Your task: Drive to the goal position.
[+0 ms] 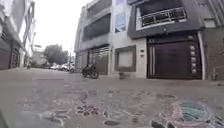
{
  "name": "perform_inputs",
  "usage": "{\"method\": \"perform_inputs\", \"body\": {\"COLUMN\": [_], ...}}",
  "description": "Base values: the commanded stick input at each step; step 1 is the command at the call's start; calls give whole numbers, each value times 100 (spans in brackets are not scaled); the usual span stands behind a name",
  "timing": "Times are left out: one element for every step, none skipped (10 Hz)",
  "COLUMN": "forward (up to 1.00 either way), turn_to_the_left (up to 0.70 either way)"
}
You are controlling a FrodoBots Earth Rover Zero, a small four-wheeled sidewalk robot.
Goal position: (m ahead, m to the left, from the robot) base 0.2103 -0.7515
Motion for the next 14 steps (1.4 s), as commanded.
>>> {"method": "perform_inputs", "body": {"forward": [85, 85, 85, 85, 85, 85, 85, 85, 85, 85, 85, 85, 85, 85], "turn_to_the_left": [0, 0, 0, 0, 0, 0, 0, 0, 0, 0, 0, 0, 0, 19]}}
